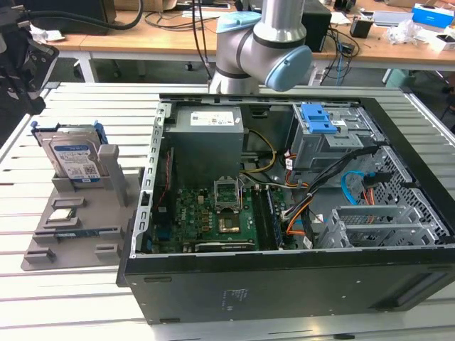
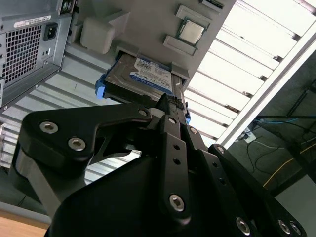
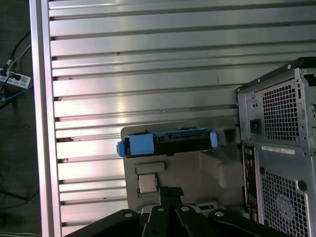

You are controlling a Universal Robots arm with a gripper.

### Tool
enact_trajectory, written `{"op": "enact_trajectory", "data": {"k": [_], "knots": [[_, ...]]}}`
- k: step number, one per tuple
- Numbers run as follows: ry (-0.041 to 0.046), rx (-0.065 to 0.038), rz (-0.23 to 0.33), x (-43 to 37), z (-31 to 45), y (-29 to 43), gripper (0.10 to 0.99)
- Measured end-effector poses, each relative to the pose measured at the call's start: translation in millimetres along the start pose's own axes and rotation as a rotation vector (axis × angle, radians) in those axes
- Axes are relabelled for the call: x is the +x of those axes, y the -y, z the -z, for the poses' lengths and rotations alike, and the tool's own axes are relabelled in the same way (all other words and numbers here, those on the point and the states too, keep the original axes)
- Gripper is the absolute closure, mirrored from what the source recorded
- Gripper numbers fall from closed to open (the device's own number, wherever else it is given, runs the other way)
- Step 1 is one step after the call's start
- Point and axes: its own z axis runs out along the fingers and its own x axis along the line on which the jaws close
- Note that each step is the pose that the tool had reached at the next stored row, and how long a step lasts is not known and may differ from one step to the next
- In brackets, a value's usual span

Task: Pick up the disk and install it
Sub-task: 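Reach for the disk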

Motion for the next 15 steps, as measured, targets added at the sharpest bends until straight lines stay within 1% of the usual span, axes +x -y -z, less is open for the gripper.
{"op": "enact_trajectory", "data": {"k": [15], "knots": [[0.0001, 0.000, 0.000, 18.2, 0.4, 1.4, 0.980]]}}
